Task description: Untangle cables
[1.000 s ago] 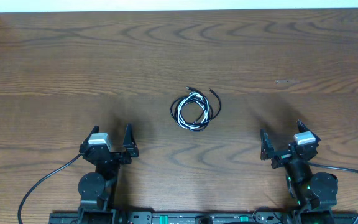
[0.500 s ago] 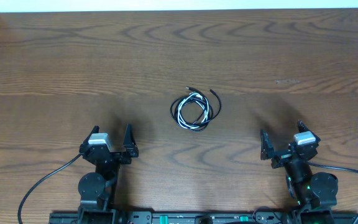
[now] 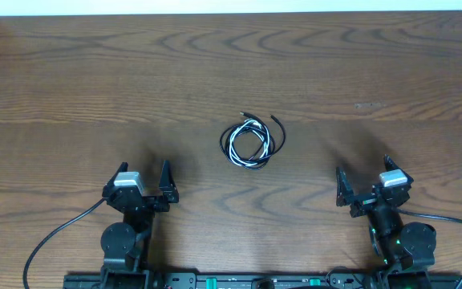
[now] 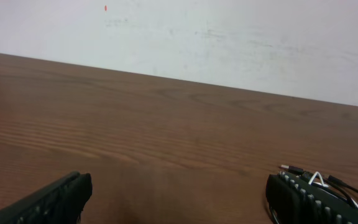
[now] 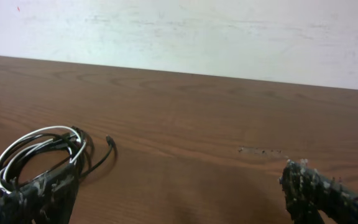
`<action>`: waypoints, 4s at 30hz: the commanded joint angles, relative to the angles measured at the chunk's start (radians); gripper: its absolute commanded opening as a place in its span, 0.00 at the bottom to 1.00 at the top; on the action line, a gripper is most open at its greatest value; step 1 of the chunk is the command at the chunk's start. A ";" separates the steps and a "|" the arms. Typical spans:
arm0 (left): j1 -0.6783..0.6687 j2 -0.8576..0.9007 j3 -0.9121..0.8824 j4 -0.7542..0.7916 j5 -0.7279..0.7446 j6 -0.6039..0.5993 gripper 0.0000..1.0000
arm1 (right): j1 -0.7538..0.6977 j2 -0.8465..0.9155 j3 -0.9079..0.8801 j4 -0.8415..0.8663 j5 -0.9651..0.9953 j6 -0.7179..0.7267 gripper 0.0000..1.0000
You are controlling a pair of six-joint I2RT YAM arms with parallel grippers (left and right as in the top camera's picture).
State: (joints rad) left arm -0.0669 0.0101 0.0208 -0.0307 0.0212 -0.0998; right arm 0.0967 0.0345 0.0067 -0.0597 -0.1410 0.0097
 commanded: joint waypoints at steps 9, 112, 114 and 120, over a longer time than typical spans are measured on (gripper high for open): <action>0.005 0.008 0.008 -0.080 -0.006 0.013 0.95 | 0.008 0.018 -0.001 -0.006 0.008 0.054 0.99; -0.383 1.691 1.204 -0.466 0.489 -0.118 0.08 | 0.008 1.012 0.844 -0.671 -0.198 0.135 0.99; -0.383 1.641 1.204 -0.465 0.555 -0.124 0.08 | 0.008 1.015 0.843 -0.666 -0.214 0.126 0.99; -0.384 1.527 1.204 -0.468 0.681 -0.171 0.08 | 0.010 1.062 0.843 -0.661 -0.275 0.123 0.97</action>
State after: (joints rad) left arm -0.4500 1.5707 1.2110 -0.4969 0.5808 -0.2188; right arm 0.0967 1.0679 0.8303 -0.7277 -0.3428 0.1299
